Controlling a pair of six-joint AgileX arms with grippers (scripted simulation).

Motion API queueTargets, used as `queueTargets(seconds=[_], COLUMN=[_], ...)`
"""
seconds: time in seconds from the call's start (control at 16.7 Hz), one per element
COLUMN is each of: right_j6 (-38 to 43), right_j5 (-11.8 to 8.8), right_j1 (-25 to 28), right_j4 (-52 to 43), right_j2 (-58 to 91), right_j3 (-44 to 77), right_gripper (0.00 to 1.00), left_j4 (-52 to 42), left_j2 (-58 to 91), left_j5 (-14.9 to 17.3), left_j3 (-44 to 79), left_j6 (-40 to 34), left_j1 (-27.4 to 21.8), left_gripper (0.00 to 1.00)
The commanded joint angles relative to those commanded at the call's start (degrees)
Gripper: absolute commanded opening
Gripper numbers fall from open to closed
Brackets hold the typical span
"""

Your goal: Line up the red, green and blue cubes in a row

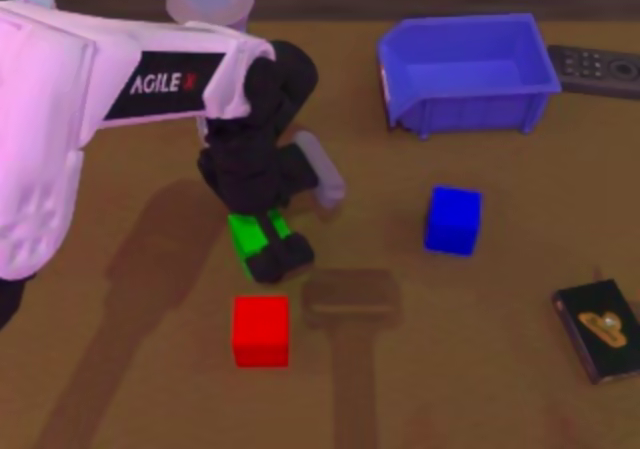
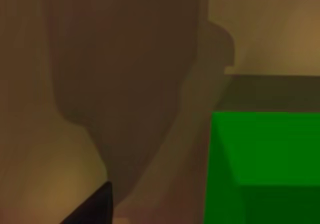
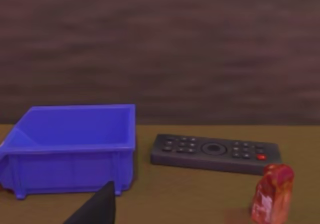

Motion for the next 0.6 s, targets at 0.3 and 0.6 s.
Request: queueTargets(seconds=[0.3,0.6], right_j6=[0.00,0.00], right_j5=[0.00,0.00], right_j1=[0.00,0.00], right_j4=[0.00,0.00], right_j2=[0.00,0.00], right_j3=[0.00,0.00], right_gripper=[1.00,1.00], left_j4=[0.00,0.00], left_j2=[0.00,0.00], left_j5=[0.00,0.00], left_j3=[0.00,0.00], left_j6=[0.00,0.00], left_j1=[0.00,0.00], left_gripper=[0.55,0.17])
